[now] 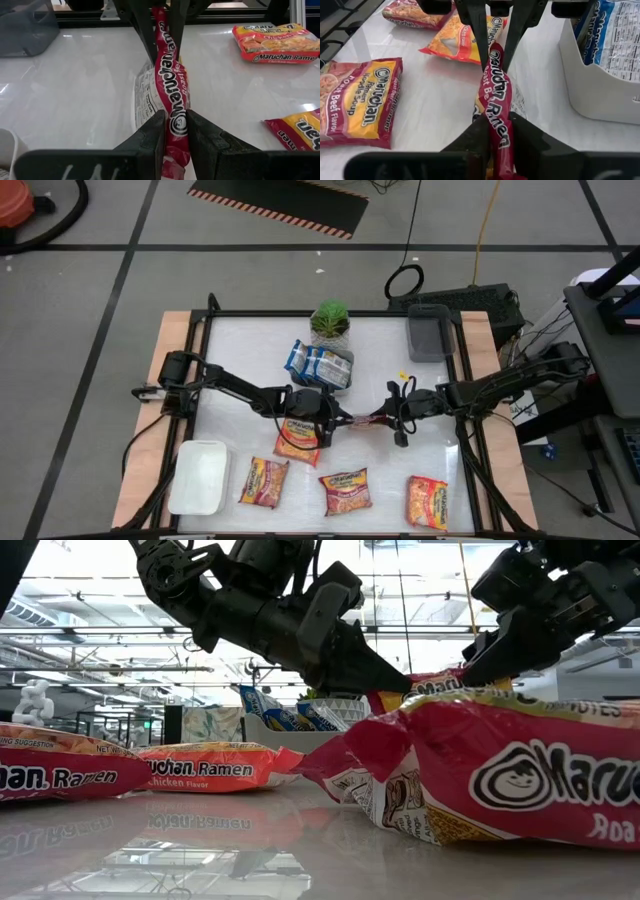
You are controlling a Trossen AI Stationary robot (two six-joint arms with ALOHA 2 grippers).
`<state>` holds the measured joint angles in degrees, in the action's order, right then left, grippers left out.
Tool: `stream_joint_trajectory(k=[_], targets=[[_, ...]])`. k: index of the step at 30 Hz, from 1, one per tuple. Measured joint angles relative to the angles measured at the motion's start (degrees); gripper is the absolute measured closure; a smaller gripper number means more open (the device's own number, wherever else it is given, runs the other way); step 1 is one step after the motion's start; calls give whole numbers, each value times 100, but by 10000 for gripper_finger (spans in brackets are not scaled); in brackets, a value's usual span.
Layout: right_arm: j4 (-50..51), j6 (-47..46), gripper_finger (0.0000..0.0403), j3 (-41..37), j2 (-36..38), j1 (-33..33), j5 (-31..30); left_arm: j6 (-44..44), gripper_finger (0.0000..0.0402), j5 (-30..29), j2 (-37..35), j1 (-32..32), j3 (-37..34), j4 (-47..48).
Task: Sort Maruchan noodles
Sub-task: Put the right red noodle pack into the black bin
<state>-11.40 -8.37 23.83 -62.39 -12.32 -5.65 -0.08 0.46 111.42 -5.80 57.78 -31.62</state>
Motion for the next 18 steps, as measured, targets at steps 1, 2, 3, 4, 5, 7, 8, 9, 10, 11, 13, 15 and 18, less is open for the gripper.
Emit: stream_joint_trajectory(k=[1,2,3,4,5,7,8,9,10,11,13,15,18], targets=[[14,9,354,0,2,0,-2,-14,324,-12,0,0,0,0],[23,11,358,0,2,0,-2,-24,324,-26,0,0,0,0],[32,29,360,0,2,0,-4,-27,324,-28,0,0,0,0],[36,55,362,0,2,0,-4,-30,324,-28,0,0,0,0],[37,74,362,0,2,0,-5,-37,324,-29,0,0,0,0],[40,103,362,0,3,0,-12,-53,323,-49,0,0,0,-3],[44,116,362,0,4,0,-13,-112,323,-63,0,0,0,-4],[44,116,361,0,4,0,-13,-193,322,-89,0,5,0,-2],[46,116,361,0,4,0,-17,-270,322,-93,0,11,0,-4],[48,124,361,0,4,0,-20,-364,322,-93,0,20,0,-3],[51,216,361,0,6,0,-24,-520,315,-94,0,28,0,-2],[73,346,361,0,46,20,-22,-643,299,-79,-47,26,0,62],[95,454,361,0,194,124,-15,-818,264,-58,-161,-15,0,181]])
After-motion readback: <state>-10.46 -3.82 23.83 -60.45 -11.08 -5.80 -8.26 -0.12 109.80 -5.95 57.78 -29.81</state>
